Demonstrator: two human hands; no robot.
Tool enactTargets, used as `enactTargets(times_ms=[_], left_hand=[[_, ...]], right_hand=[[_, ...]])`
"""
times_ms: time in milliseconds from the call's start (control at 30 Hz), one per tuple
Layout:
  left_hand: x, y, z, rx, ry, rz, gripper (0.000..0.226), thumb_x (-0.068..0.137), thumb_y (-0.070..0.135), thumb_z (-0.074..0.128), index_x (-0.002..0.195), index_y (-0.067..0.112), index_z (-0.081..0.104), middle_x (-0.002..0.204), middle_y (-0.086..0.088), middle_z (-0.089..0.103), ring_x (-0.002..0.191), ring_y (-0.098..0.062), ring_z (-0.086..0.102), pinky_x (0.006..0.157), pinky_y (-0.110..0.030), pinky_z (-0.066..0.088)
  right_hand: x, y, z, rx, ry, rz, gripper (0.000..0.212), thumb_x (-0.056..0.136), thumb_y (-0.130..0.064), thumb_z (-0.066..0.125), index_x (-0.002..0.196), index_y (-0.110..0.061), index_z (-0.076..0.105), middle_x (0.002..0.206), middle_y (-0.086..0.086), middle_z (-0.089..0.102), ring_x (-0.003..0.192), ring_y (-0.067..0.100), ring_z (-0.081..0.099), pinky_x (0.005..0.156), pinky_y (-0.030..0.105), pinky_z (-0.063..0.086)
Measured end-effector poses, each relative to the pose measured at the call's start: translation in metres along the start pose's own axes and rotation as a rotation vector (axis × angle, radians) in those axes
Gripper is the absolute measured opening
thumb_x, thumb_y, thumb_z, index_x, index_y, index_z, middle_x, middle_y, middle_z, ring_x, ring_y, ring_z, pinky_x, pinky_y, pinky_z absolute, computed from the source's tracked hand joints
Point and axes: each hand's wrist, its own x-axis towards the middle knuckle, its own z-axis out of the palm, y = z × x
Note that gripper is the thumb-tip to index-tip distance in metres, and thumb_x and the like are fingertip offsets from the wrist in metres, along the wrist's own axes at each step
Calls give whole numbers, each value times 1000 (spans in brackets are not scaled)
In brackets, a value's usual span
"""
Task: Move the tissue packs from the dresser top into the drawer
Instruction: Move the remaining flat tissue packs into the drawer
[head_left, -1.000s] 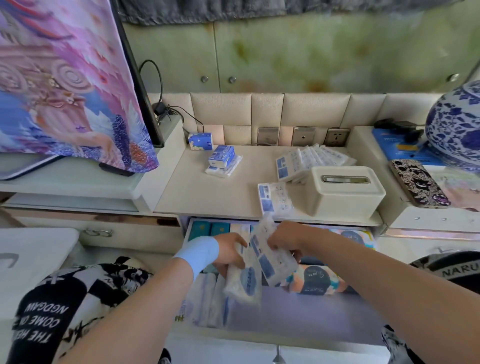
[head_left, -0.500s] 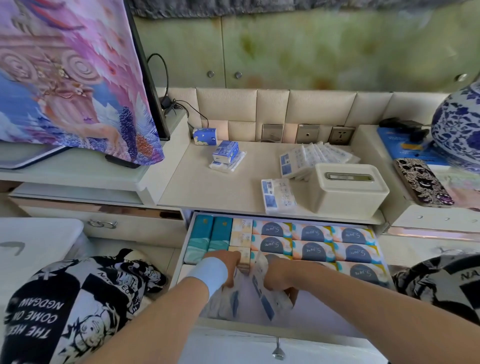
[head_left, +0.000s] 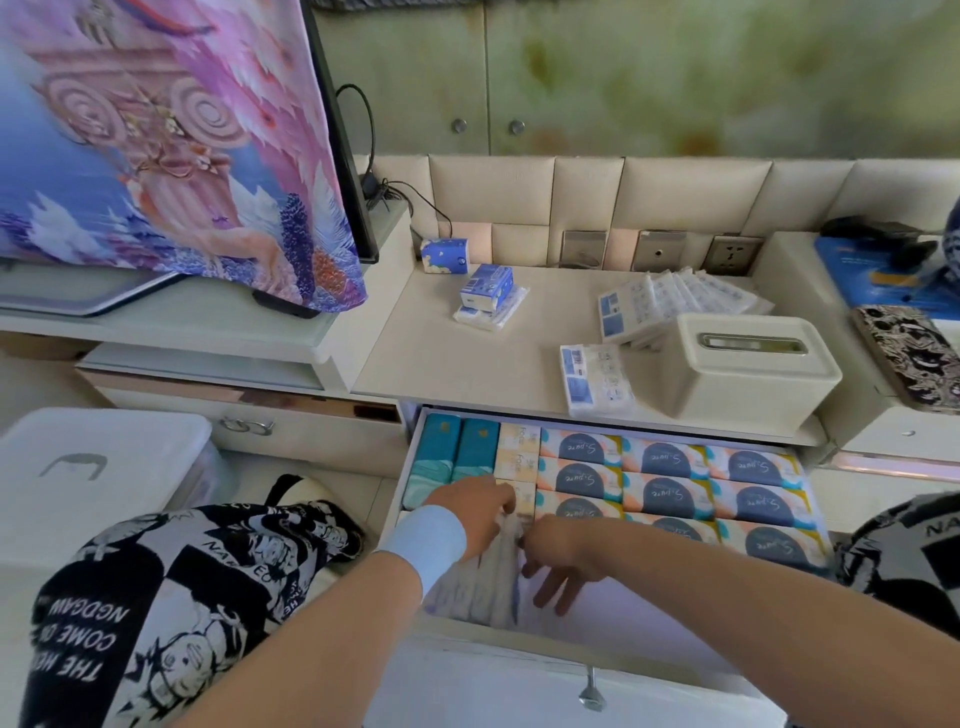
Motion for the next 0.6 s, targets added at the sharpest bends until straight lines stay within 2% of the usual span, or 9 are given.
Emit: enactTargets(times_ms=[67, 133, 200, 267, 367, 433, 467, 533, 600], left_hand=[[-4, 4, 0, 29, 12, 56, 32, 97, 29, 52, 130, 27, 54, 132, -3, 48, 117, -25, 51, 98, -40, 47], [-6, 10, 1, 76, -10, 91, 38, 96, 35, 54, 133, 27, 54, 134, -4, 46, 122, -26, 47, 99, -42, 46], [-6, 13, 5, 128, -51, 96, 48, 90, 43, 60, 135, 29, 52, 132, -5, 44, 123, -26, 43, 98, -44, 46], [-3, 13, 8, 251, -103, 96, 64, 81, 47, 69, 138, 28, 47, 133, -6, 41, 126, -27, 38, 99, -44, 45], [4, 11, 8, 316, -158, 65, 75, 77, 44, 75, 142, 23, 44, 137, -8, 39, 129, -28, 34, 102, -45, 43], [10, 12, -3, 246, -200, 34, 66, 83, 44, 70, 142, 24, 47, 138, -8, 40, 129, -29, 38, 102, -43, 44], [14, 12, -12, 196, -209, 17, 61, 86, 45, 66, 141, 25, 48, 139, -8, 41, 127, -29, 43, 101, -42, 45], [25, 10, -33, 52, -189, -25, 52, 90, 44, 60, 138, 27, 51, 140, -4, 46, 123, -26, 51, 99, -39, 47], [38, 7, -58, -80, -96, -58, 43, 91, 42, 59, 132, 28, 55, 137, 0, 53, 118, -23, 54, 98, -35, 46]], right_hand=[[2, 0, -8, -44, 80, 17, 49, 105, -30, 34, 149, -10, 28, 129, 12, 58, 90, 33, 70, 78, 49, 60], [1, 0, -10, -19, 67, 26, 47, 105, -29, 36, 148, -11, 33, 123, 11, 60, 94, 33, 70, 81, 52, 59], [0, 0, -5, 6, -23, -20, 43, 106, -22, 35, 148, -15, 35, 130, 9, 58, 106, 31, 68, 90, 51, 56], [0, 1, -1, -23, -78, -53, 47, 105, -10, 34, 151, -18, 31, 141, 9, 52, 112, 28, 66, 93, 48, 55], [-4, -3, -8, -130, -27, -61, 48, 104, -14, 43, 151, -17, 32, 134, 5, 59, 98, 25, 70, 80, 42, 60], [-10, -13, -21, -203, 87, -112, 34, 103, -23, 47, 134, -9, 50, 116, 5, 68, 85, 23, 73, 69, 34, 61], [-15, -20, -31, -305, 200, -166, 30, 101, -24, 49, 124, -7, 58, 107, 6, 70, 82, 23, 73, 67, 33, 61], [-24, -32, -52, -486, 484, -287, 26, 98, -20, 47, 112, -8, 66, 98, 8, 72, 83, 24, 73, 71, 34, 61], [-33, -39, -79, -436, 728, -377, 25, 94, -17, 47, 109, -13, 66, 99, 5, 70, 86, 22, 68, 75, 34, 59]])
